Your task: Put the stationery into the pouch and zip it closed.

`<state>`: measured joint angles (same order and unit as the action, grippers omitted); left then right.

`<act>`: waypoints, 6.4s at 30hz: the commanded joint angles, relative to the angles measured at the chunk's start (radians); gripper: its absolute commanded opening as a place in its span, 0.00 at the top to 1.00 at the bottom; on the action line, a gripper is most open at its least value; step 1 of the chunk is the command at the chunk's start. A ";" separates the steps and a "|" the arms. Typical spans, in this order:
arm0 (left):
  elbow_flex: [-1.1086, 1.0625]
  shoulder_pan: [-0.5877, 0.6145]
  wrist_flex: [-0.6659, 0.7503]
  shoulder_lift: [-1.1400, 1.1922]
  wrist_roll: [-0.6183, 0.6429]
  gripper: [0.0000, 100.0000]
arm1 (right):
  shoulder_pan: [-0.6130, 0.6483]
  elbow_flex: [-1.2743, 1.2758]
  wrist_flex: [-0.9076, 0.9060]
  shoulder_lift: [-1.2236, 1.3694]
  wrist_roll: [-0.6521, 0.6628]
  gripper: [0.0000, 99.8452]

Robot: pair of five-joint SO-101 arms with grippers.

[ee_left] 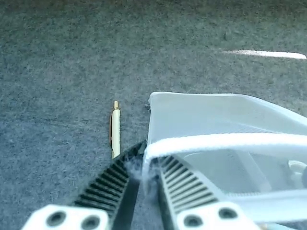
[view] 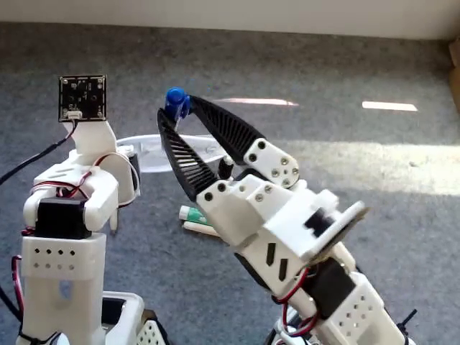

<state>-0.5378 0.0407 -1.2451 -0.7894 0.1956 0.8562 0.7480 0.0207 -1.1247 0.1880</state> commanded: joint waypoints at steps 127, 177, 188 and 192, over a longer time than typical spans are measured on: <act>-0.157 0.228 0.166 -0.331 0.005 0.99 | -0.358 -0.142 -0.817 0.768 -0.153 0.80; -0.179 0.325 0.163 -0.331 0.005 0.99 | -0.263 -0.194 -0.509 1.224 -0.149 0.92; -0.179 0.325 0.163 -0.331 0.005 0.99 | -0.348 -0.257 -0.634 1.251 -0.054 1.00; -0.179 0.318 0.163 -0.331 0.005 0.99 | -0.371 -0.361 -0.757 1.251 -0.120 1.00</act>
<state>-0.7250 0.3506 -1.1040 -1.0978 0.1972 0.5217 0.4887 -0.6621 0.1381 0.1112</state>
